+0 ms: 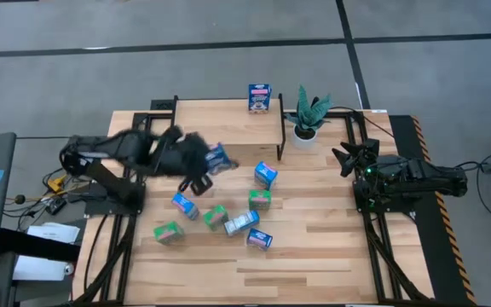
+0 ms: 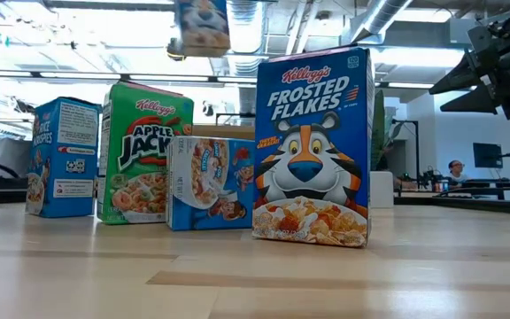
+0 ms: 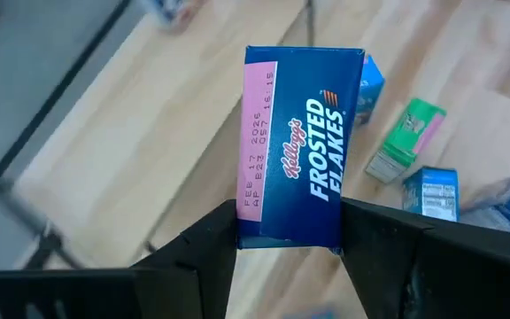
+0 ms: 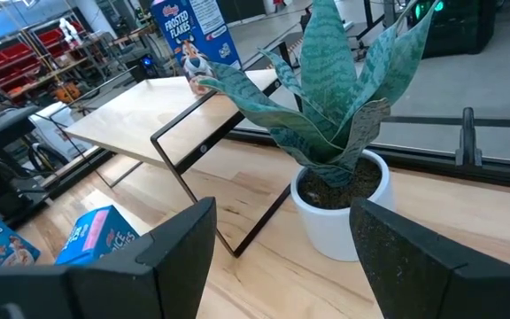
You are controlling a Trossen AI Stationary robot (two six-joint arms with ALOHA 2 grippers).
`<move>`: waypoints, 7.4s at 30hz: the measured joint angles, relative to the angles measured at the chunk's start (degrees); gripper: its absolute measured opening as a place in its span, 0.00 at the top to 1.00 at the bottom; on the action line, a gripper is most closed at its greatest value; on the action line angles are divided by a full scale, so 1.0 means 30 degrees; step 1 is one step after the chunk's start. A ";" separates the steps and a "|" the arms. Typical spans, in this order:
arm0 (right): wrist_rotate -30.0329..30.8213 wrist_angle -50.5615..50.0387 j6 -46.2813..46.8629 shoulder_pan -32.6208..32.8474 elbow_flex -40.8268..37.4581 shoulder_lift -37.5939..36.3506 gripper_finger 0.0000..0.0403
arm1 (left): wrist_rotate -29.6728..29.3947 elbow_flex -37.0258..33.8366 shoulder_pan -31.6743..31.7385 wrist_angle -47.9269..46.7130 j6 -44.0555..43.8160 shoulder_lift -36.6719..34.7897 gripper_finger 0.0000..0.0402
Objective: Stack cereal on shelf
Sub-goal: Put the bottom blue cereal box on the shelf aligned with the other blue cereal box, then put the blue cereal box on the shelf aligned with the other blue cereal boxes
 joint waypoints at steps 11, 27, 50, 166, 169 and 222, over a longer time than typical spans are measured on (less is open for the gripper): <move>0.0018 -0.0007 0.0000 0.0001 0.0000 0.0000 0.29 | 0.5703 -0.0010 0.7552 0.7656 1.1334 0.0537 0.59; 0.0073 -0.0124 0.0146 0.0001 0.0000 0.0000 0.29 | 1.1308 -0.0010 1.1976 1.0232 1.6928 0.3536 0.59; 0.0138 -0.0124 0.0189 0.0001 0.0000 -0.0007 0.29 | 1.0110 -0.0010 1.2119 1.0394 1.8627 0.5037 0.59; 0.0058 -0.0109 0.0160 -0.0004 0.0000 0.0000 0.29 | 0.7748 0.0347 1.2191 1.2019 1.1006 0.5926 1.00; 0.0058 -0.0102 0.0160 -0.0007 0.0000 -0.0007 0.29 | 0.7696 0.0764 1.2184 1.0538 1.1143 0.5900 1.00; -0.1367 0.0170 0.0133 0.0015 0.0007 -0.0006 0.29 | 1.0646 0.5804 -0.2002 0.4075 0.6911 1.0778 0.25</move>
